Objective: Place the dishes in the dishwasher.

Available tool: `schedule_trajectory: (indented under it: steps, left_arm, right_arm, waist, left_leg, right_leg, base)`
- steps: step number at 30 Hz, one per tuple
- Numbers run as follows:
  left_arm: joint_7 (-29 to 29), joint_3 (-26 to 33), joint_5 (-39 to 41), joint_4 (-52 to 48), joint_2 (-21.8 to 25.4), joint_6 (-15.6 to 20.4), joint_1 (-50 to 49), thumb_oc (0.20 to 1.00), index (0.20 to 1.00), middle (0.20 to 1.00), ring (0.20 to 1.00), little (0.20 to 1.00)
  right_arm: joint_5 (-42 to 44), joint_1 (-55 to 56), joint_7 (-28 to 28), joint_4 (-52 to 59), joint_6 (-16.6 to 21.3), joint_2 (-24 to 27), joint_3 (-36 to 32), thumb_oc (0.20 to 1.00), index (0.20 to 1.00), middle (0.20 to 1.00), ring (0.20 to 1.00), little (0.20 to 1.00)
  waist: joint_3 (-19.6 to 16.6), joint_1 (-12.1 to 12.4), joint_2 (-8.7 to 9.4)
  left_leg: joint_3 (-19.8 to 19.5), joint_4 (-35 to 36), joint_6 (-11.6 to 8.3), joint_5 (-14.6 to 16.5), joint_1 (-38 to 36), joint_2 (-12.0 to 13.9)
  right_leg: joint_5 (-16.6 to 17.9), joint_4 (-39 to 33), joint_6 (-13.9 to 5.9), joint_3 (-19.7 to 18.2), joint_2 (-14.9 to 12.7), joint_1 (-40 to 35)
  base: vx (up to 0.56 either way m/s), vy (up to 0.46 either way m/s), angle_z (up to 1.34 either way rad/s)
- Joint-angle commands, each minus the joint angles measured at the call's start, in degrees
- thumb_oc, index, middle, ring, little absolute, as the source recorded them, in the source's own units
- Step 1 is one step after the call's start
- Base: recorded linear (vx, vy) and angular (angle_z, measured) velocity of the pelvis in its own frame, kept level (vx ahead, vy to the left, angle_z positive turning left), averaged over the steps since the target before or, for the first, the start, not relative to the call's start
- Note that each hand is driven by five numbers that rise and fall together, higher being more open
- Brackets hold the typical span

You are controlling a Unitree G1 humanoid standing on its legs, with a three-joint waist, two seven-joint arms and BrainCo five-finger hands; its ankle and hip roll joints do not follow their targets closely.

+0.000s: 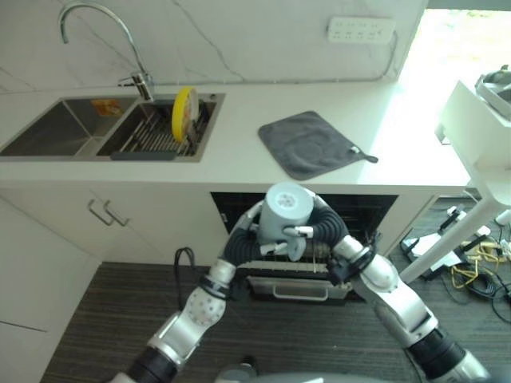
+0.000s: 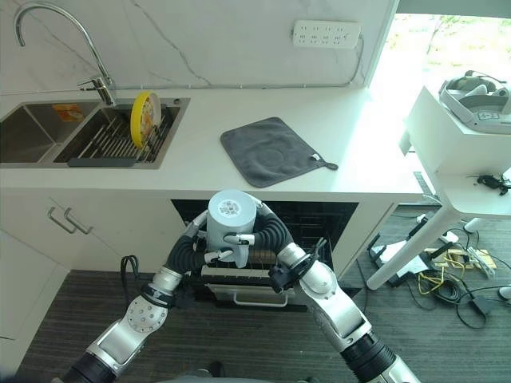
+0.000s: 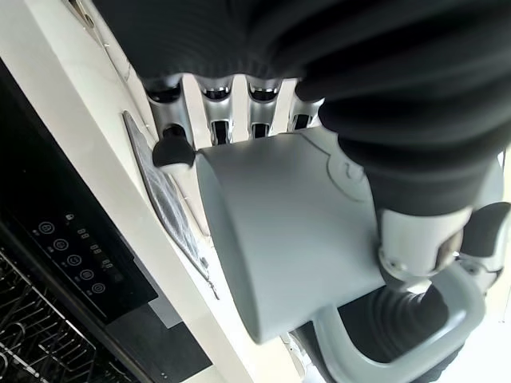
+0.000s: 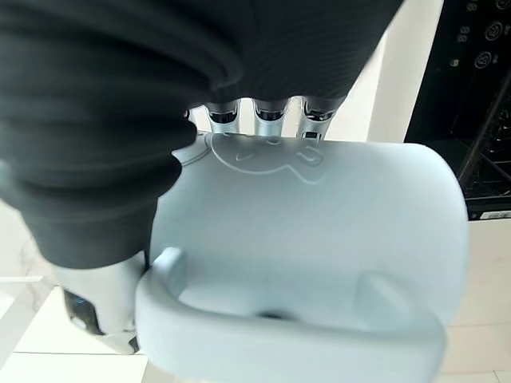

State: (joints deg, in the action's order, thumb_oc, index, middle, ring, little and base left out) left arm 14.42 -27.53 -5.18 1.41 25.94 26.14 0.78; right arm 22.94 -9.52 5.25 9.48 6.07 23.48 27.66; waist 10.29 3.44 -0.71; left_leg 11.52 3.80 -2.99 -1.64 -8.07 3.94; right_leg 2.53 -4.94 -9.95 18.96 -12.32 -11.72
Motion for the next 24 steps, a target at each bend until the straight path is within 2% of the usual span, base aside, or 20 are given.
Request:
schedule_trajectory:
  steps: [1,7,8,16,24]
  left_arm:
    - [-0.1,-3.4,-1.3,-1.0,0.9,4.1,6.2,0.200,0.200,0.200,0.200,0.200]
    - [-0.1,-3.3,0.7,-0.8,0.7,2.2,6.0,0.200,0.200,0.200,0.200,0.200]
    - [0.2,-3.3,1.0,-0.7,0.5,1.7,5.8,1.000,1.000,1.000,1.000,1.000]
    - [-0.1,-2.9,2.7,0.4,-0.2,-0.5,4.6,1.000,1.000,1.000,1.000,1.000]
    - [2.4,-1.8,2.8,0.7,-0.4,-1.5,3.3,1.000,1.000,1.000,1.000,1.000]
  right_arm:
    - [-3.4,-6.3,-1.4,1.6,5.2,-1.9,0.4,0.200,0.200,0.200,0.200,0.200]
    - [-3.0,-6.7,-2.6,2.1,5.8,-1.5,-0.2,0.200,0.200,0.200,0.200,0.200]
    - [-2.9,-6.7,-2.9,2.2,5.9,-1.6,-0.3,0.200,0.200,0.200,0.200,0.200]
    - [0.3,-5.2,-7.7,1.9,8.6,-2.4,-2.3,0.200,0.200,0.200,0.200,0.200]
    - [2.9,-2.4,-12.6,1.2,13.7,-2.8,-5.9,0.200,0.200,0.200,0.200,0.200]
  waist:
    - [0.2,1.4,1.43]
    - [0.3,1.4,1.29]
    - [0.3,1.4,1.28]
    - [0.4,1.0,1.00]
    - [0.6,0.5,0.53]
  left_leg:
    - [-1.3,-7.0,1.08,9.1,-0.6,0.8]
    - [-1.4,-6.9,1.10,9.1,-0.6,0.7]
    - [-1.4,-7.0,1.11,9.1,-0.6,0.7]
    - [-0.7,-6.5,1.01,8.6,-0.9,1.1]
    - [0.1,-5.7,0.95,8.1,-1.1,1.4]
  right_leg:
    - [-6.1,6.4,1.18,-3.4,-1.1,1.9]
    - [-6.2,6.4,1.23,-3.5,-1.0,1.9]
    - [-6.2,6.4,1.25,-3.5,-1.1,1.8]
    - [-6.1,6.5,1.18,-2.9,-1.2,1.8]
    - [-5.8,6.3,1.02,-2.0,-1.6,1.7]
  base:
    - [0.00,0.000,0.00]
    - [0.00,0.000,0.00]
    - [0.00,0.000,0.00]
    - [0.00,0.000,0.00]
    - [0.00,0.004,0.01]
